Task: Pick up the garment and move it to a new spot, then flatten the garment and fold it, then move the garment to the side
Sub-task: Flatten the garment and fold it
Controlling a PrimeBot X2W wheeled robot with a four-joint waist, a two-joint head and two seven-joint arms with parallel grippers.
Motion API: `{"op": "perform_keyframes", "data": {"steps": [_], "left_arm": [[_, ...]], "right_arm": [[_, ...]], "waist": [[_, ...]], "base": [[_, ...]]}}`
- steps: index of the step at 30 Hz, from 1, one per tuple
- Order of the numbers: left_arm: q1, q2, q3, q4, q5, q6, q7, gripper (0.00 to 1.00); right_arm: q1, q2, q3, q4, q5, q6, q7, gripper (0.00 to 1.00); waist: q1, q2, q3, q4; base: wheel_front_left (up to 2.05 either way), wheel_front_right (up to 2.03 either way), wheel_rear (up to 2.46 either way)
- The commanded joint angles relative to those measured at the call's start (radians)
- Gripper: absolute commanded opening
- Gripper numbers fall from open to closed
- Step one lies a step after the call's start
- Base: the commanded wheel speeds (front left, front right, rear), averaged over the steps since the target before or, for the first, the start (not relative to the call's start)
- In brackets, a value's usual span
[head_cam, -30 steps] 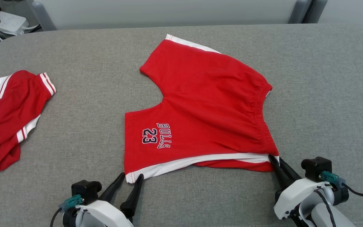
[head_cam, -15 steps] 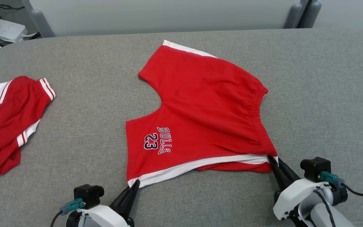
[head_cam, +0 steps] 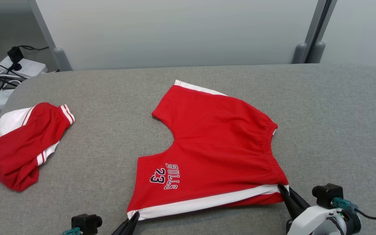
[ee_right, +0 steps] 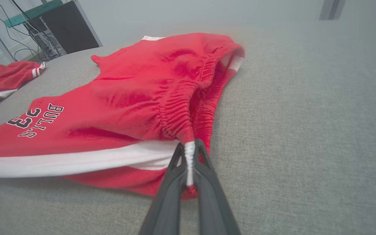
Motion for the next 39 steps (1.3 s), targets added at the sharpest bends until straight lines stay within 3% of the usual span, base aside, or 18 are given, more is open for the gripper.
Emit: {"op": "perform_keyframes", "data": {"steps": [1, 11, 18, 27, 39], "left_arm": [[-0.023, 0.027, 0.036, -0.017, -0.001, 0.000, -0.014, 0.00], [0.003, 0.051, 0.160, -0.151, 0.119, 0.000, -0.014, 0.00], [-0.127, 0.089, 0.151, -0.200, 0.165, 0.000, -0.014, 0.00], [-0.473, 0.127, 0.080, -0.075, 0.161, 0.000, -0.012, 0.00], [-0.855, 0.120, 0.038, 0.154, 0.226, 0.000, -0.013, 0.00]], "right_arm": [[-0.006, -0.018, 0.017, -0.024, 0.007, 0.004, -0.014, 0.00], [0.052, -0.054, -0.008, -0.092, 0.041, 0.004, -0.014, 0.00], [-0.008, -0.044, -0.047, -0.129, 0.061, 0.004, -0.014, 0.00], [-0.198, 0.013, -0.112, -0.130, 0.077, 0.004, -0.014, 0.00], [-0.432, 0.097, -0.147, -0.097, 0.059, 0.004, -0.014, 0.00]], "waist": [[0.0000, -0.0001, -0.008, 0.004], [0.0000, -0.0001, -0.008, 0.012], [0.0000, -0.0001, 0.051, -0.021], [0.0000, -0.0001, 0.220, -0.090], [0.0000, -0.0001, 0.424, -0.186]], "base": [[0.00, 0.00, 0.00], [0.00, 0.00, 0.00], [0.00, 0.00, 0.00], [0.00, 0.00, 0.00], [0.00, 0.00, 0.00]]}}
